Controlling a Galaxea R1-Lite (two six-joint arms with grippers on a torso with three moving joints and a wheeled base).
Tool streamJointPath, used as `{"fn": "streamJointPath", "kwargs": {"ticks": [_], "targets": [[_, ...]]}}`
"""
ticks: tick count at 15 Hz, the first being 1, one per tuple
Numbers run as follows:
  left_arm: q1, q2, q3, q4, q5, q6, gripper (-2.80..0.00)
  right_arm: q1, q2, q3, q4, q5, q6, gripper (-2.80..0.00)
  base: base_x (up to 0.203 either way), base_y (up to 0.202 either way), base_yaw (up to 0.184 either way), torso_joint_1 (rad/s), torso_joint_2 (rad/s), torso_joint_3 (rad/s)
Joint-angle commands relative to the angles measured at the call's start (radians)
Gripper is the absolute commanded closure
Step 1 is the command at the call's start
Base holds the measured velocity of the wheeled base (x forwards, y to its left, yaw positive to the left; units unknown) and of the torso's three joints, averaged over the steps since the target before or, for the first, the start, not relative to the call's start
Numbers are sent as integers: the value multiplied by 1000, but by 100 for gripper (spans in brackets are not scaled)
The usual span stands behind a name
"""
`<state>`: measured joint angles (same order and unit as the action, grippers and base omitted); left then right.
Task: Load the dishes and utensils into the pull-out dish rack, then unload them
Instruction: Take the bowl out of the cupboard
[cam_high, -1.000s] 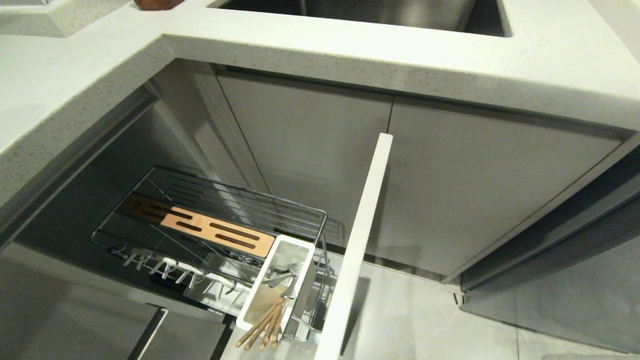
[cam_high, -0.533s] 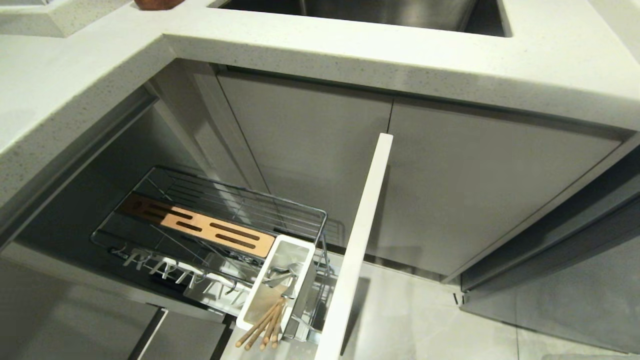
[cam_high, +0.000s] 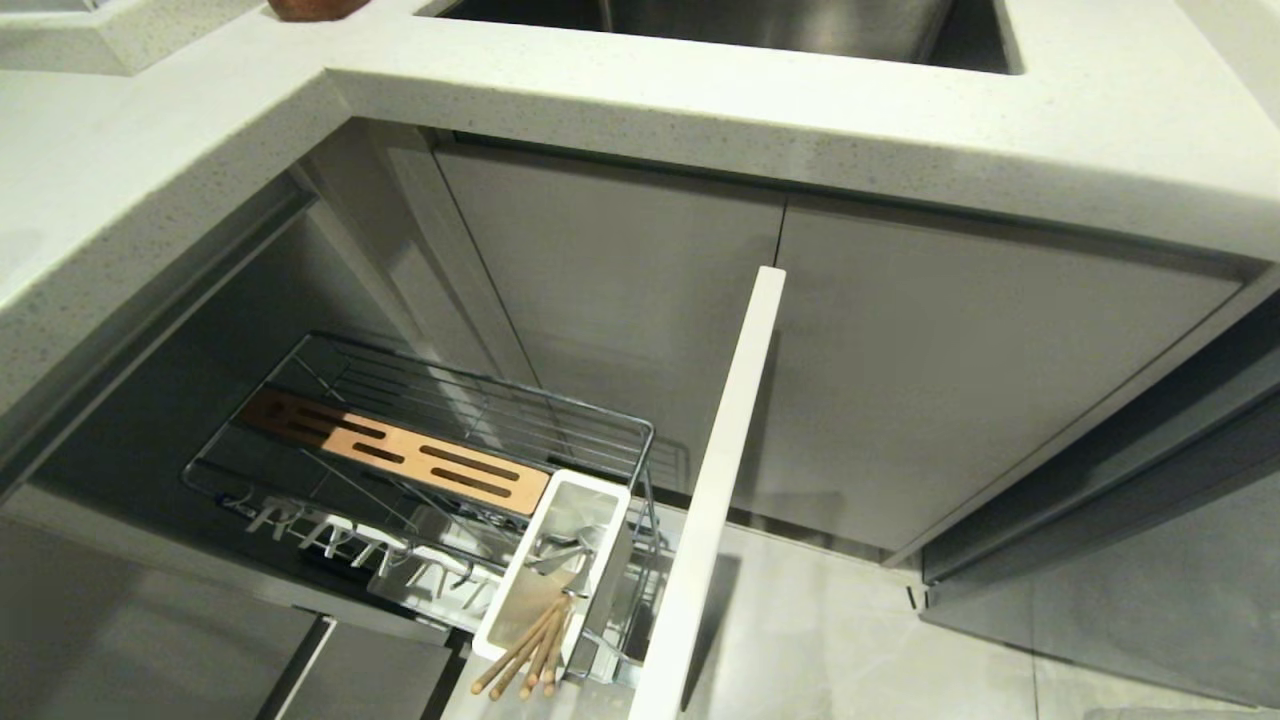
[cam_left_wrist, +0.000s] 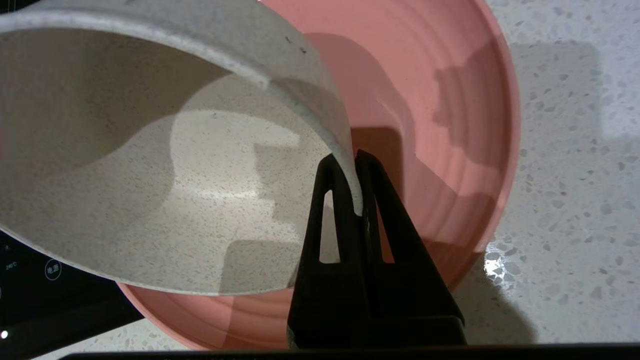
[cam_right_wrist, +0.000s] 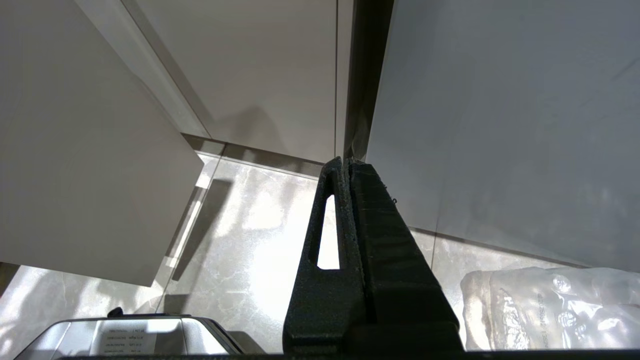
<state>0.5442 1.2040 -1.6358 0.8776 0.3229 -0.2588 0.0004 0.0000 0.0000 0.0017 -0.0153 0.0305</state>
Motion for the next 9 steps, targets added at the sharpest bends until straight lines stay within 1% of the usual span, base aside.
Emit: {"fn": "streamJointPath", "kwargs": {"ticks": [1,2,3,6,9], "targets": [[7,3,8,8,-2,-3,0,1,0,2,0,0,0,0,0,0,0,0,0,0],[8,3,7,8,-4,-3,0,0,0,3,0,0,0,0,0,0,0,0,0,0],[10,0,5,6,-5,-3,-280,1,0,3,0,0,0,0,0,0,0,0,0,0],[10,-4,-17,3,-4,-22,-280,0,0,3,0,0,0,0,0,0,0,0,0,0],[10,-7,-36,2,-3,-23,-280,0,0,2,0,0,0,0,0,0,0,0,0,0]]}}
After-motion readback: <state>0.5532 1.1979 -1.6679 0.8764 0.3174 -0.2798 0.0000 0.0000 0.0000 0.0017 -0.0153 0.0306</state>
